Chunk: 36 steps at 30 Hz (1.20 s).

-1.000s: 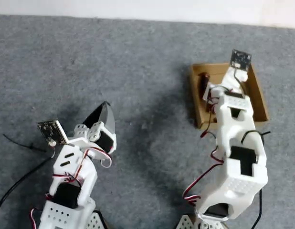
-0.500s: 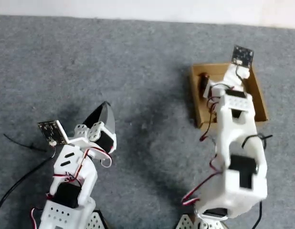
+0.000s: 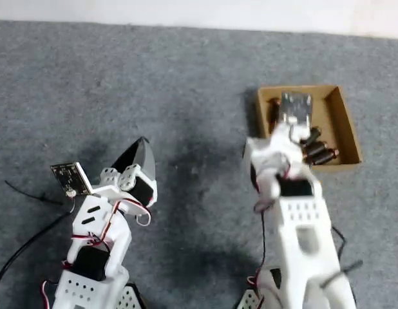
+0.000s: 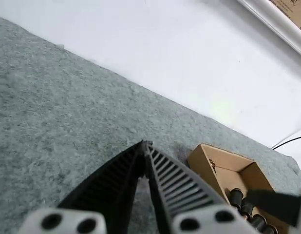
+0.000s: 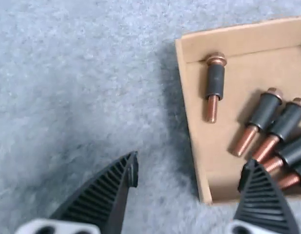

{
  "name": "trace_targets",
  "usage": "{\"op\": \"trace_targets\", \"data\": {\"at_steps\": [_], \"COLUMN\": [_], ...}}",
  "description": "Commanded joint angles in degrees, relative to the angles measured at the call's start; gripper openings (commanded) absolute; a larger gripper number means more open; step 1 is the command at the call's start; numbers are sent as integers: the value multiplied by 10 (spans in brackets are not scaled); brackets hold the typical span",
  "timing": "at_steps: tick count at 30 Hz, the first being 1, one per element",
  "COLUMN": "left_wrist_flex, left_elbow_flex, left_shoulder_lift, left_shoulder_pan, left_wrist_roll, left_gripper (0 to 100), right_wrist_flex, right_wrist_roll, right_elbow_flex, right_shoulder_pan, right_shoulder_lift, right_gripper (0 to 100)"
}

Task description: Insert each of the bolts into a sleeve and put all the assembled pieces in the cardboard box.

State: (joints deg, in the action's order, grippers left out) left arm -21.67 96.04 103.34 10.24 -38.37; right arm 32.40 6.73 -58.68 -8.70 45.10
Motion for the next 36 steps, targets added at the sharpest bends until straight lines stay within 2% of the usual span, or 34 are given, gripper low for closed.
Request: {"op": "trace_targets", "data": {"at_steps": [1,7,15,18,21,26,32,36], "left_wrist_flex": [11,11,11,11,2,-91,-257,-377], "left_elbow_flex": [12,12,12,12,12,12,12,12], "left_shoulder_lift": [-4,-4,-5,-5,-5,0,1,1], "left_shoulder_pan": [-2,-2,-2,-5,-3,-29,-123,-147], "left_wrist_roll": [3,3,4,49,80,157,312,369], "left_gripper": [11,11,11,11,11,9,10,10], "right_wrist_flex": [-18,-95,-93,-58,-21,50,264,368], "right_wrist_roll": [5,5,5,6,6,5,5,5], "right_elbow_flex": [-90,-267,-414,-450,-456,-456,-456,-456], "right_shoulder_pan": [-6,-3,-3,-2,-5,-3,-3,-3], "right_shoulder_lift": [130,320,548,605,599,594,589,595], "right_gripper": [300,300,300,300,300,300,300,300]}}
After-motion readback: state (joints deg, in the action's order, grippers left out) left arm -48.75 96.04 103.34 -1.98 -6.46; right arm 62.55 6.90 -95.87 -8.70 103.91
